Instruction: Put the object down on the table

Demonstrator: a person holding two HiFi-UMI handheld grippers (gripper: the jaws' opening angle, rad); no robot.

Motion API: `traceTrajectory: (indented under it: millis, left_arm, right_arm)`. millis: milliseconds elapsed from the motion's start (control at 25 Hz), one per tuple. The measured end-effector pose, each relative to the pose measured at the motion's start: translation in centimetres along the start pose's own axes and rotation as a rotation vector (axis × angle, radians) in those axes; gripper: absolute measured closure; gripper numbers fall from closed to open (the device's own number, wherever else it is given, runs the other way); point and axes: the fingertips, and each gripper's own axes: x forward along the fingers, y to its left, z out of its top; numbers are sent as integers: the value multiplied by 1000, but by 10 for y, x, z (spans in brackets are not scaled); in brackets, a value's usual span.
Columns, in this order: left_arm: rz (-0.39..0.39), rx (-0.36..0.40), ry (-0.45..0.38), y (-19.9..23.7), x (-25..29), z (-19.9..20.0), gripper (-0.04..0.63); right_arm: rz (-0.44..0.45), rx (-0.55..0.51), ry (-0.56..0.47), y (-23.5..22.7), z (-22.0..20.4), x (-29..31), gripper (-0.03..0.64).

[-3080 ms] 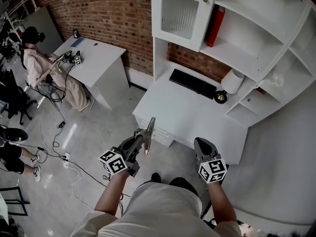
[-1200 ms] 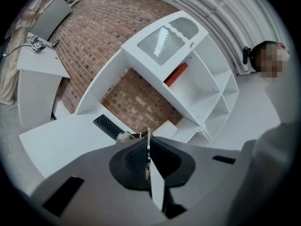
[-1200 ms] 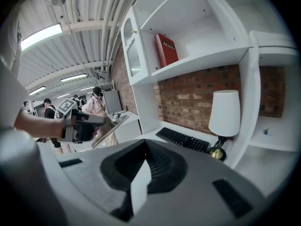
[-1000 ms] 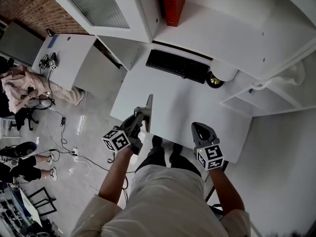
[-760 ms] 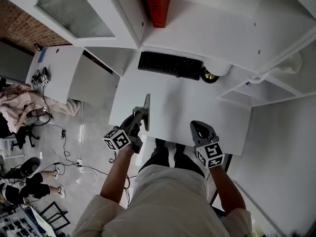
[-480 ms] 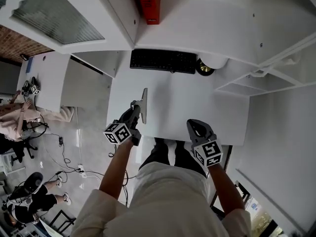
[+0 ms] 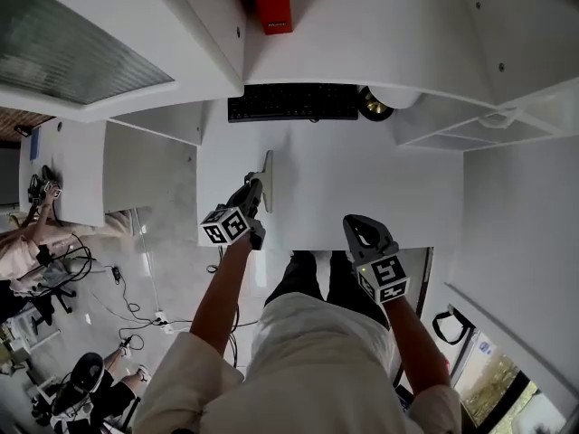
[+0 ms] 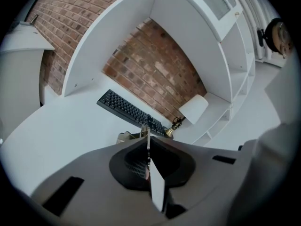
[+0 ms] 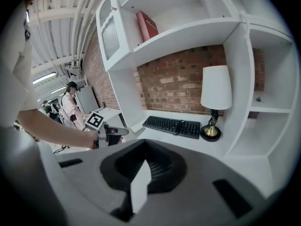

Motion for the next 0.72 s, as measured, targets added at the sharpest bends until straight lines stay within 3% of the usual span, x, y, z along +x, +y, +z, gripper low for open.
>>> traceTrajectory:
  millis: [280,720]
  left_arm:
    - [15,43,97,31,31,-26,601]
    - [51,47,160,59,55,-48,601]
  right_arm:
    - [-40,66,58,7,-14,13,615]
    - [-82,90,77,12,-21,25,615]
